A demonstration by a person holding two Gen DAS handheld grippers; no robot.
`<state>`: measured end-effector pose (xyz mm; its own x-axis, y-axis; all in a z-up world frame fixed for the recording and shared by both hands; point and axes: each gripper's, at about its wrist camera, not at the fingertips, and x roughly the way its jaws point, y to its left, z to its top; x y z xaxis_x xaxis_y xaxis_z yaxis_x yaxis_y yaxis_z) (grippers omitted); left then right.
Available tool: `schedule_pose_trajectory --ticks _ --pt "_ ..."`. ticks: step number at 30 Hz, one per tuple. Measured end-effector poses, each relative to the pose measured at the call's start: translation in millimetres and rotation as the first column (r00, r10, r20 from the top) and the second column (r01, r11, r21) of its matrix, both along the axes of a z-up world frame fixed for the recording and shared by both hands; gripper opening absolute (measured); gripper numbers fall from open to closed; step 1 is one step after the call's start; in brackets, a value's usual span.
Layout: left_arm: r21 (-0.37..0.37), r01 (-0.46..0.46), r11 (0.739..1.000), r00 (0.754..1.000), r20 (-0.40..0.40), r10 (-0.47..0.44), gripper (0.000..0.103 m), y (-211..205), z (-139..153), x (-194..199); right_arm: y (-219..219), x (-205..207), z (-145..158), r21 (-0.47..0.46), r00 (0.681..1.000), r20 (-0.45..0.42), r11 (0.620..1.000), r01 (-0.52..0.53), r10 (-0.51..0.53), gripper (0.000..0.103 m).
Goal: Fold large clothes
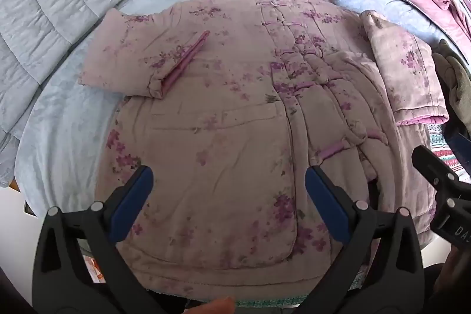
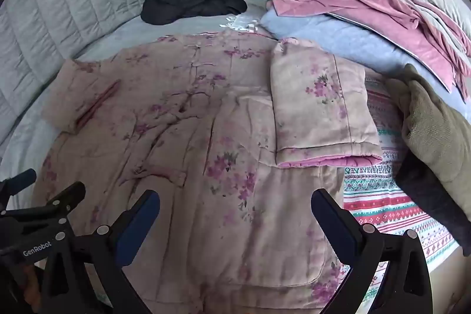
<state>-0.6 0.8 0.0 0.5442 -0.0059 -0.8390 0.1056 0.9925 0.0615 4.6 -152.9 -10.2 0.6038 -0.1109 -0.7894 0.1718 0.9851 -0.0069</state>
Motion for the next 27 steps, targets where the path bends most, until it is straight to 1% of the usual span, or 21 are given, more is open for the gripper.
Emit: schedule_pose_trajectory --ticks 2,3,6,11,16,27 --pt "-0.006 0.002 1.0 1.0 0.005 -0.002 0.102 1 1 -2 -1 0 2 -0.001 1.0 0.006 1.0 -0.005 0.005 0.103" --pt "-0.001 0.002 1.0 1.0 -0.014 -0.002 0.102 2 -5 1 -1 -1 2 -0.002 1.0 0.008 1.0 -0.008 0.008 0.103" --pt "-0.009 0.001 1.0 1.0 -0.012 -0.001 0.102 3 -6 0 3 0 -1 -0.027 1.0 0.004 1.0 -0.006 0.006 0.103" --pt "-0.016 0.005 1.0 1.0 -0.01 -0.005 0.102 6 -8 1 4 4 -6 -0.029 1.0 -0.001 1.0 -0.011 0.011 0.103" --pt "-0.011 0.003 1.0 1.0 -0.009 -0.003 0.102 2 -3 1 4 1 -5 -0.019 1.0 0.004 1.0 -0.012 0.012 0.103" --pt "-0.011 0.0 1.0 1.0 -0.009 0.0 0.102 1 -4 1 2 1 -6 0.006 1.0 -0.002 1.0 -0.016 0.016 0.103"
